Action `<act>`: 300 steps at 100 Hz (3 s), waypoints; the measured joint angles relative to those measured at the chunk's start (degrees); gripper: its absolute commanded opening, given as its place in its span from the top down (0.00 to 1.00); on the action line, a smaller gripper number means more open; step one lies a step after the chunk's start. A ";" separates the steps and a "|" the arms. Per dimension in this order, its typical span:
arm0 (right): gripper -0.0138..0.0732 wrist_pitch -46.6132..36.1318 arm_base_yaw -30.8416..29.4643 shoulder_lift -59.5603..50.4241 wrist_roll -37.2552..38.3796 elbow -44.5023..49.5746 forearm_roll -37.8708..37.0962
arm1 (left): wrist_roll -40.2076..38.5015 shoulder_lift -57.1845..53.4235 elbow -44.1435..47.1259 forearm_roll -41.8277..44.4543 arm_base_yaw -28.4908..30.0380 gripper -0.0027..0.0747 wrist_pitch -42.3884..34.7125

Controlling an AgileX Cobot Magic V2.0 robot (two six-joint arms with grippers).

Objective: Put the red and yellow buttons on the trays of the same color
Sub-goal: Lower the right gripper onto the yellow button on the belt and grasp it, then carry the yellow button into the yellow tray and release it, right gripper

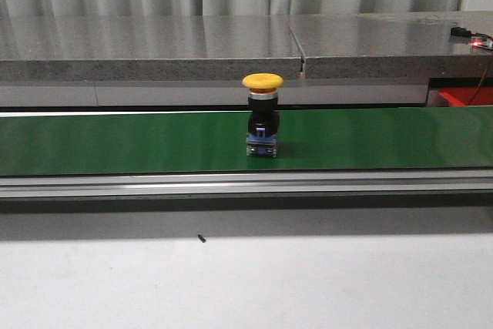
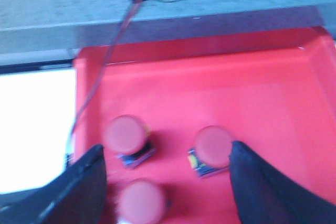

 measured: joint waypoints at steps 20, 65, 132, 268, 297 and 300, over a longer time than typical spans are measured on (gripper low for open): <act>0.26 -0.39 5.59 -8.58 -0.12 9.94 0.36 | 0.00 0.00 0.00 0.00 0.00 0.99 0.00; 0.26 13.80 19.13 -19.28 -5.16 17.24 0.36 | 0.00 0.00 0.00 0.00 0.00 0.99 0.00; 0.26 12.82 35.24 -9.98 -25.70 17.24 12.38 | 0.00 0.00 0.00 0.00 0.00 0.99 0.00; 0.95 9.00 12.43 -16.62 -27.23 17.24 17.75 | 0.00 0.00 0.00 0.00 0.00 0.99 -0.03; 0.95 4.22 -1.69 -16.40 -27.23 17.24 19.27 | 0.00 0.00 0.00 0.00 0.00 0.99 -0.03; 0.95 3.72 -2.82 -16.13 -27.23 17.24 19.82 | 0.00 0.00 0.00 0.00 0.00 0.99 -0.03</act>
